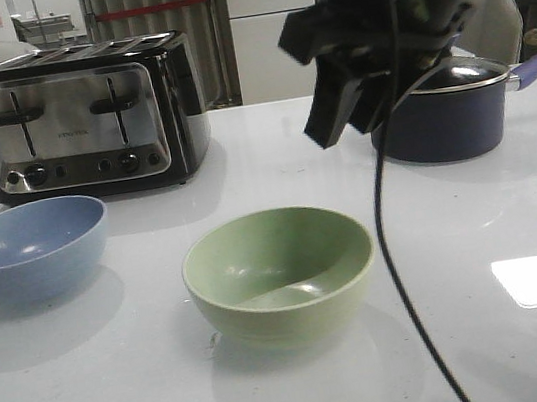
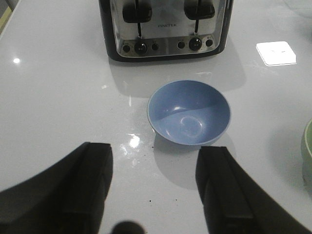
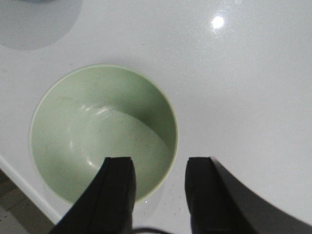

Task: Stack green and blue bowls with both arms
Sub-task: 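Release the green bowl and withdraw the right gripper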

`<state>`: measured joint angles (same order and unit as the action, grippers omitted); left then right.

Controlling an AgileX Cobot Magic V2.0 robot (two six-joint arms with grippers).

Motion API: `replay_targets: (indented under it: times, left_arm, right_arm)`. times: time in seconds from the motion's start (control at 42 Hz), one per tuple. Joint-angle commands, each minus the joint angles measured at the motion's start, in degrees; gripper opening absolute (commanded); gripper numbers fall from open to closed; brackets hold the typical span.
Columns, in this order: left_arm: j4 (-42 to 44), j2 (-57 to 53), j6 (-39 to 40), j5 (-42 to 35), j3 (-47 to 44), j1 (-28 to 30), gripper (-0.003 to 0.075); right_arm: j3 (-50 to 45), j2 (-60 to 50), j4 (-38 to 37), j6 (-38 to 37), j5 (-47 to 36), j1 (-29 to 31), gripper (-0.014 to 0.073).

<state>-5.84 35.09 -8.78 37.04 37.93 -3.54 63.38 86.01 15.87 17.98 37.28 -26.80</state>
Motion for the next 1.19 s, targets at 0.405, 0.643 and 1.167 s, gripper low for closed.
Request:
replay_targets:
  times: [0.405,0.643,1.167]
  left_arm:
    - [-0.94,1.18,0.02,-4.58,2.18,-0.19,0.0433]
    - [-0.28,11.63,0.02,2.31,7.94,-1.68,0.0434]
    - [2.80,46.44,0.68,1.16,22.68,-1.68,0.0573]
  right_arm:
    - [-20.03,-34.48,-1.89,0.05,0.79,-0.14,0.0374]
    - [-20.84,-40.63,0.14,0.05,2.00,-0.14,0.0374]
    - [-20.84,-41.13,0.70,0.05,2.78,-0.14,0.0374]
